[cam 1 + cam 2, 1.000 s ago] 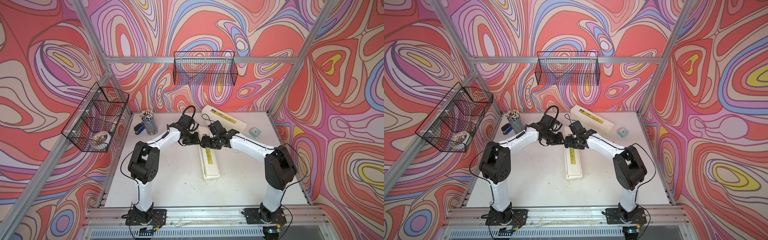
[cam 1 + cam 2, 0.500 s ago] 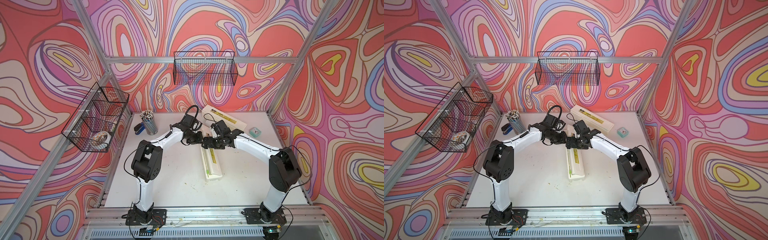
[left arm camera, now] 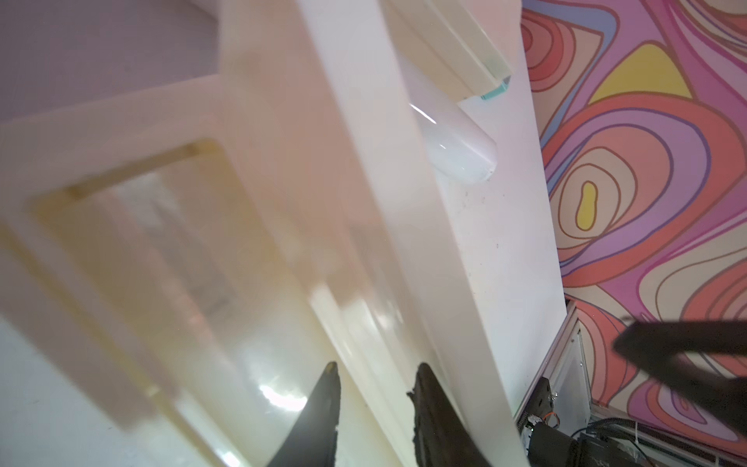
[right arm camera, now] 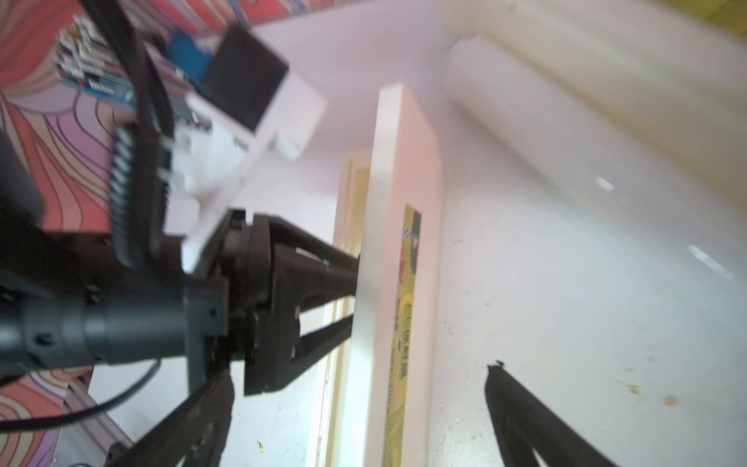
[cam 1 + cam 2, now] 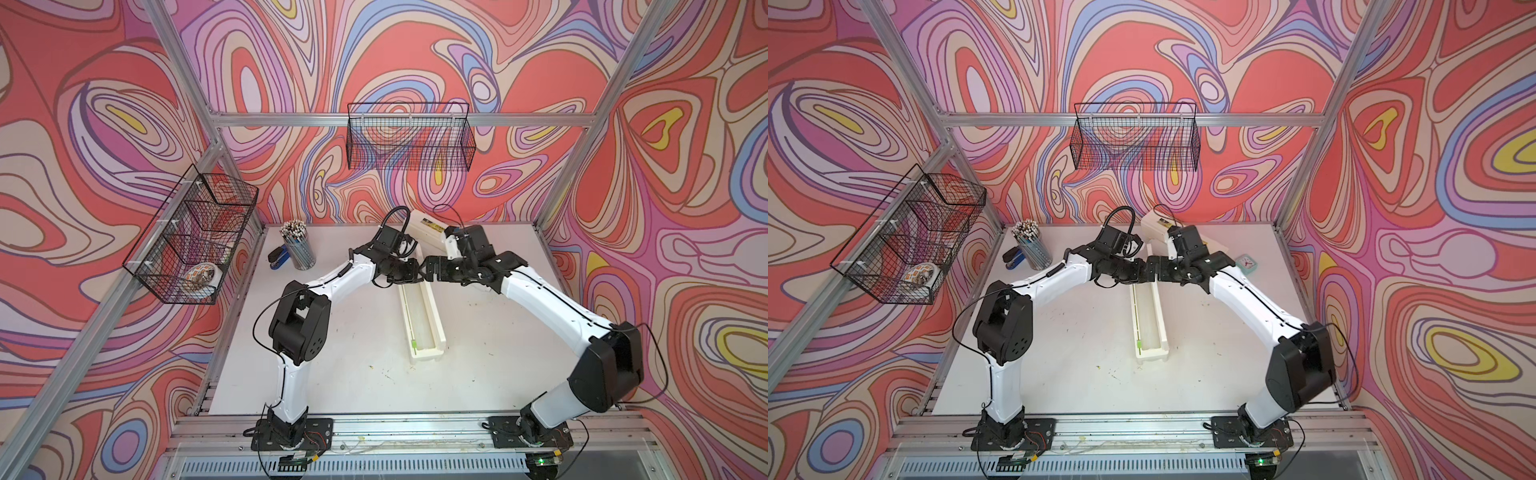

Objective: Put plastic wrap rolls into dispensers
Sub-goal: Open the lid of the plastic wrap cutting box, then move the plastic wrap cutting box to the center of the board.

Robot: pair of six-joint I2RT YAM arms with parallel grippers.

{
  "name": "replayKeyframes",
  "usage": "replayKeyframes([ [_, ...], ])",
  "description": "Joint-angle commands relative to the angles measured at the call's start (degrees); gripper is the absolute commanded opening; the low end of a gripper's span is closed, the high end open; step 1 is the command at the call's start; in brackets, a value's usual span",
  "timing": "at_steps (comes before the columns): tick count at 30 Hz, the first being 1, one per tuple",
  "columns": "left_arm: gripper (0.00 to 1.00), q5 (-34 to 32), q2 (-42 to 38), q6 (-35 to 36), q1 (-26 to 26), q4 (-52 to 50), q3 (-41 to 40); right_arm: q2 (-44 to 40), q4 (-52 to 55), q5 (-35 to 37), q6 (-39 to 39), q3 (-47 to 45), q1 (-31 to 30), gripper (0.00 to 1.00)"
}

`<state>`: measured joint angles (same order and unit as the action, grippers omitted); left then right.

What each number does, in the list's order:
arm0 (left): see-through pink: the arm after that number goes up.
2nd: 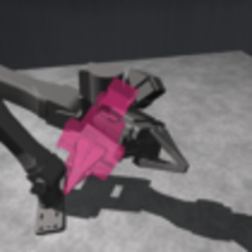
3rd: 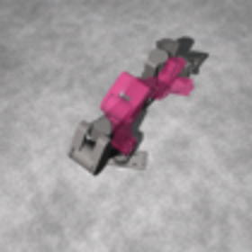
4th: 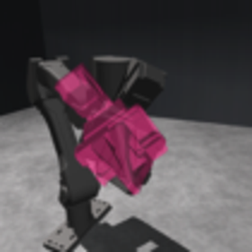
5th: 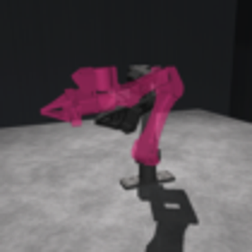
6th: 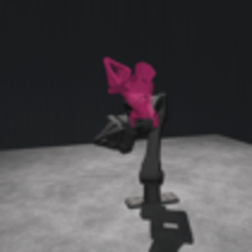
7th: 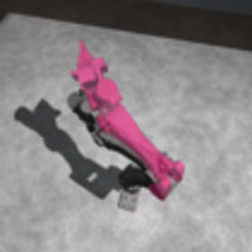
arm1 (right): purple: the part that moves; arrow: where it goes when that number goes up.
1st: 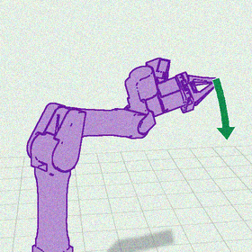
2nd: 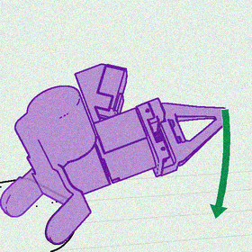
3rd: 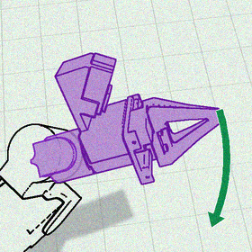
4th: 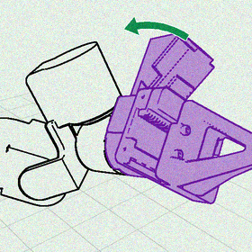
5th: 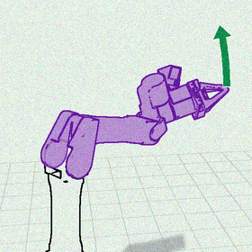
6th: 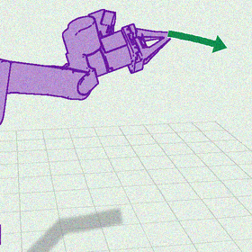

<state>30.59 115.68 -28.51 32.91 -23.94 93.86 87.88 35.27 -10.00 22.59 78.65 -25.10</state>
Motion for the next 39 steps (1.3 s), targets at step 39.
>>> replayKeyframes([
  [39, 0.67, -24.9, -25.9, 1.2, -6.6, -14.1, -19.8, 16.3, -34.7, -18.9, 28.0, -22.2, -7.2, 0.67],
])
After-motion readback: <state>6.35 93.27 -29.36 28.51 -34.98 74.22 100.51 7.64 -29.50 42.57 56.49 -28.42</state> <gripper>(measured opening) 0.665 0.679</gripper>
